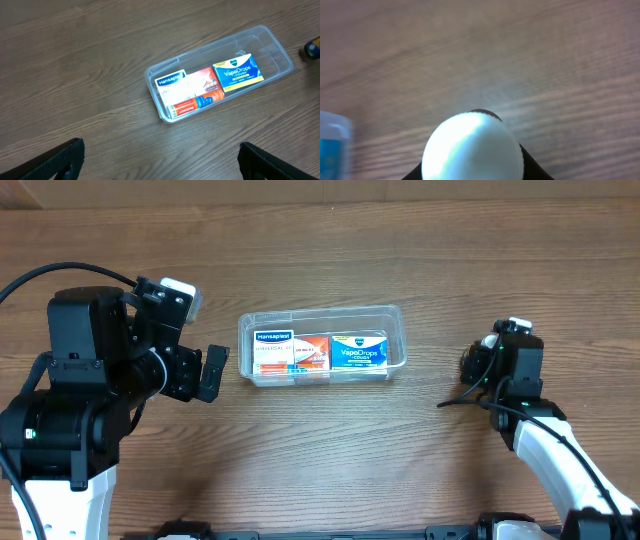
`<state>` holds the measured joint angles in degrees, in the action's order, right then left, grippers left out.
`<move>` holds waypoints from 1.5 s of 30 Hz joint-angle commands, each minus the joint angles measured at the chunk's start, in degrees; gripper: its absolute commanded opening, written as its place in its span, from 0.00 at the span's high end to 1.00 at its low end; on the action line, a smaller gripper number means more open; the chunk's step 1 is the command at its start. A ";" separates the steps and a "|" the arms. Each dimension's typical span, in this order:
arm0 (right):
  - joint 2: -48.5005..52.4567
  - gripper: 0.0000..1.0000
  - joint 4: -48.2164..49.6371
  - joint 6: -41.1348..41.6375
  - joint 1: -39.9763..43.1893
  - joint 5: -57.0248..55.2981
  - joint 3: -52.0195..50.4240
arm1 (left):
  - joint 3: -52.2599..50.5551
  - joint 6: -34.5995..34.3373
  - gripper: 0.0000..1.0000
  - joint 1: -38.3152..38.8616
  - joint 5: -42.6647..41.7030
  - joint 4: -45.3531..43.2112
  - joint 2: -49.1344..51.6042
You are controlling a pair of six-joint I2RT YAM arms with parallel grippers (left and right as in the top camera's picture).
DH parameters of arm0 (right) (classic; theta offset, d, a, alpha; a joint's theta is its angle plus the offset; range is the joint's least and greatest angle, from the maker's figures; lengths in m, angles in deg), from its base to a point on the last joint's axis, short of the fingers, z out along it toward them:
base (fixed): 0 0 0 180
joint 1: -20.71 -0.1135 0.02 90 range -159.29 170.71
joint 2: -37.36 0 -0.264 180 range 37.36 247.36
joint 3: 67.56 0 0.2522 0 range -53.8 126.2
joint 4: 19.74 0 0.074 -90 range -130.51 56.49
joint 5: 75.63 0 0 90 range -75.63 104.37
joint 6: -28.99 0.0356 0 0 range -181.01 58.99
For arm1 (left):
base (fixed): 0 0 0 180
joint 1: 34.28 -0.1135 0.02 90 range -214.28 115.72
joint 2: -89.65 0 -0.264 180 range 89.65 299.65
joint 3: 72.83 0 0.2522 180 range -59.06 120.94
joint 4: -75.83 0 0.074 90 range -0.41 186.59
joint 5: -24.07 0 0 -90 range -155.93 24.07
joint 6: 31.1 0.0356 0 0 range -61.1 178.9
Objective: Pack container
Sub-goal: 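Withdraw right gripper right and grasp the dark white-capped bottle, then carry the dark bottle with right gripper into the container's right end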
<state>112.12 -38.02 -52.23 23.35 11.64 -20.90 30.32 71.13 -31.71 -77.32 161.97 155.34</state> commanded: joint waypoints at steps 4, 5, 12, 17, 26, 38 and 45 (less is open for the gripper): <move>-13.03 0.96 -2.75 0.37 0.11 11.56 11.54 | 0.24 0.85 0.00 -0.26 -0.61 -0.20 -0.07; -14.36 0.96 -2.80 0.37 0.09 16.13 12.94 | 0.24 0.85 0.00 -0.26 -0.61 -0.20 -0.07; -14.88 0.96 -2.67 -5.25 -9.29 33.70 18.88 | 0.22 0.85 0.00 -0.26 -0.61 -0.22 -0.07; -5.77 0.96 -7.87 -10.95 -20.70 35.01 23.12 | 0.24 0.85 0.00 -0.26 -0.61 -0.22 -0.07; 15.43 0.96 -32.46 -41.07 -35.30 24.59 47.06 | 0.24 0.85 0.00 -0.26 -0.61 -0.20 -0.07; 23.37 0.96 -30.99 -52.78 -37.46 16.20 47.04 | 0.24 0.85 0.00 -0.26 -0.61 -0.20 -0.09; 23.76 0.96 -33.11 -52.65 -31.93 16.26 46.93 | 0.24 0.85 0.00 -0.26 -0.61 -0.22 -0.07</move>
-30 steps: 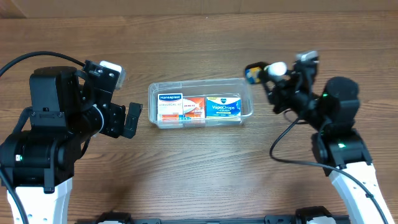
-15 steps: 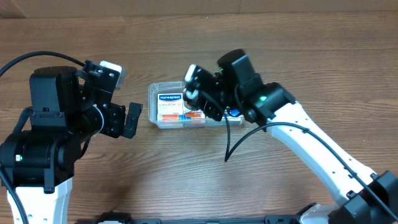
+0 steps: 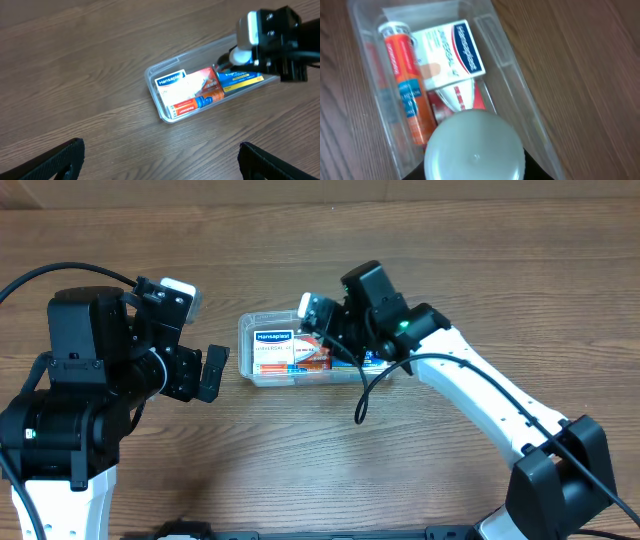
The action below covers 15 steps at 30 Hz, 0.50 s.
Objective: Pack container
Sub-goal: 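Carry the dark bottle with right gripper into the container's right end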
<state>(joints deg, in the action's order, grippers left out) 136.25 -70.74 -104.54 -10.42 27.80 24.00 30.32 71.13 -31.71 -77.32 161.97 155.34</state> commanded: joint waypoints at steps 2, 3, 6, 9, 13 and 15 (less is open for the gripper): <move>0.17 0.96 -1.22 2.25 3.72 0.07 2.03 | 0.24 0.85 0.00 -0.26 -0.61 -0.20 -0.07; 0.26 0.96 -1.29 5.07 4.63 0.02 2.03 | 0.24 0.85 0.00 -0.26 -0.61 -0.22 -0.07; 0.26 0.96 -1.25 20.24 7.56 -2.08 2.03 | 0.24 0.85 0.00 -0.26 -0.61 -0.22 -0.07; 0.26 0.96 -1.73 35.47 9.44 -7.76 2.03 | 0.24 0.85 0.00 -0.26 -0.61 -0.20 -0.07; 0.26 0.96 -2.14 49.75 9.62 -11.52 0.85 | 0.24 0.85 0.00 -0.26 -0.61 -0.20 -0.07; 0.26 0.96 -1.49 53.79 9.62 -11.50 -0.81 | 0.24 0.85 0.00 -0.26 -0.61 -0.22 -0.07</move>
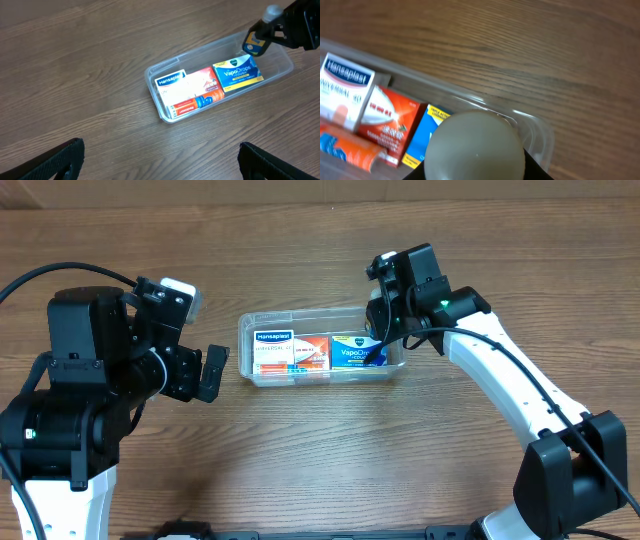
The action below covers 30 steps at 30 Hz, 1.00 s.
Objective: Pack container
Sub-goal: 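Carry the dark bottle with right gripper into the container's right end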
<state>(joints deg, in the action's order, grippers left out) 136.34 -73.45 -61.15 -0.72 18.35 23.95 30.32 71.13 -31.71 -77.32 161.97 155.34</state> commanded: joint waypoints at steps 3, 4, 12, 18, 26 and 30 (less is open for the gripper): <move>0.26 0.96 2.73 12.92 -0.13 -4.72 -2.19 | 0.22 0.85 0.00 -0.26 -0.61 -0.20 -0.07; 0.26 0.96 3.06 14.25 -0.13 -6.64 -2.62 | 0.24 0.85 0.00 -0.26 -0.61 -0.22 -0.07; 0.26 0.91 5.18 16.70 -0.24 -6.95 -4.92 | 0.24 0.85 0.00 -0.26 -0.61 -0.22 -0.07; 0.26 0.56 5.16 16.70 -0.24 -6.93 -4.92 | 0.24 0.85 0.00 -0.26 -0.61 -0.20 -0.07; 0.26 0.40 5.16 16.70 -0.24 -6.93 -4.92 | 0.24 0.85 0.00 -0.26 -0.61 -0.22 -0.07; -0.83 0.39 5.38 16.63 -0.24 -6.91 -4.87 | 0.24 0.85 0.00 -0.26 -0.61 -0.22 -0.07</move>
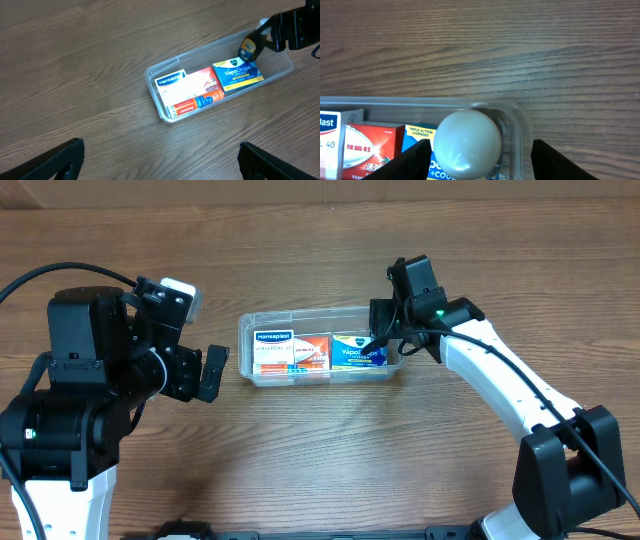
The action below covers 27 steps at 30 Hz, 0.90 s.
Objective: Pack container
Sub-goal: 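Carry the dark bottle with right gripper into the container's right end, then release the bottle upright and pull right gripper back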
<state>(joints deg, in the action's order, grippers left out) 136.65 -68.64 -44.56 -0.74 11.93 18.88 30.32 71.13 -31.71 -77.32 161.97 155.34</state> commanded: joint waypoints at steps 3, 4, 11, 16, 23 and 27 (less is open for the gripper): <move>-1.55 0.41 1.07 -0.15 -0.22 -0.50 0.20 | 0.22 0.85 0.00 -0.26 -0.61 -0.22 -0.07; -1.55 0.41 1.25 -0.15 -0.22 -0.50 0.20 | 0.24 0.85 0.00 -0.26 -0.61 -0.20 -0.09; -2.75 0.35 -0.33 -0.17 -0.22 -0.55 3.26 | 0.24 0.85 0.00 -0.26 -0.61 -0.20 -0.07; -13.09 0.00 -11.37 -1.77 -0.22 -5.11 10.78 | 0.24 0.85 0.00 -0.26 -0.61 -0.20 -0.07; -31.28 0.00 -31.47 -1.84 -1.97 -1.88 11.96 | 0.22 0.85 0.00 -0.26 -0.61 -0.22 -0.07; -40.19 0.00 -31.67 -1.40 -3.34 -1.16 3.19 | 0.24 0.85 0.00 -0.26 -0.61 -0.20 -0.07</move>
<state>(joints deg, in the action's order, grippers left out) 101.24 -101.49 -46.09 -3.71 9.87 28.00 30.32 71.13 -31.71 -77.32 161.92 155.34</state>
